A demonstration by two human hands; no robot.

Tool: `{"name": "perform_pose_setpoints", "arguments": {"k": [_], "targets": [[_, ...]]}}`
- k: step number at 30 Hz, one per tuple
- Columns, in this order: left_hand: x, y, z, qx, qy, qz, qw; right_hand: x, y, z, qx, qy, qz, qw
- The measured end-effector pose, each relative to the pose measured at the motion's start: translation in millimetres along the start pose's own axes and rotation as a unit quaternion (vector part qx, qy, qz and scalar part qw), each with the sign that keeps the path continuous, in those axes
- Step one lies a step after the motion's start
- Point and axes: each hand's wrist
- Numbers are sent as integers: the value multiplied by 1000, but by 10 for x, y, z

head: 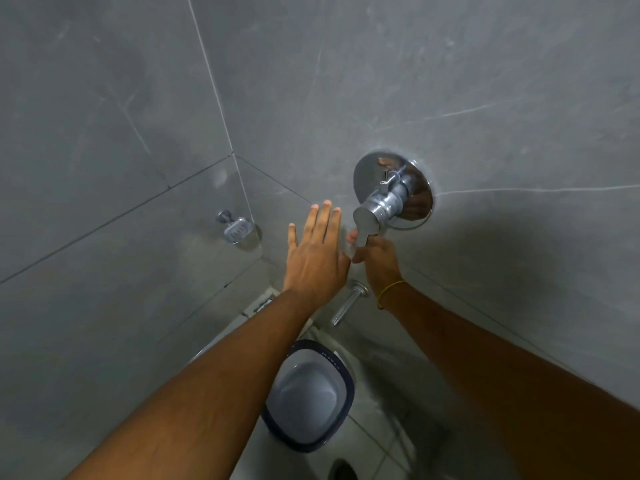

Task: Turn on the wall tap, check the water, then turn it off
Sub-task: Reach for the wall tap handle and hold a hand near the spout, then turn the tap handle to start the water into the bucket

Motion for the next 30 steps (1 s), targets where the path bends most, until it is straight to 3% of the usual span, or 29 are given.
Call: {"name": "perform_pose_setpoints", "arguments": {"k": [9,30], "targets": [[26,89,-71,-5,12,37,999,-60,63,-29,38,62,9,997],[20,34,-64,3,24,42,999,-17,-16,-231,-11,40,-201,979]]}}
Point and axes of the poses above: each hand's wrist, its own z-axis towards the middle knuckle, its own x-axis out of the palm, y = z × x, and after that the axes turned 11 degrees about y, right-handed
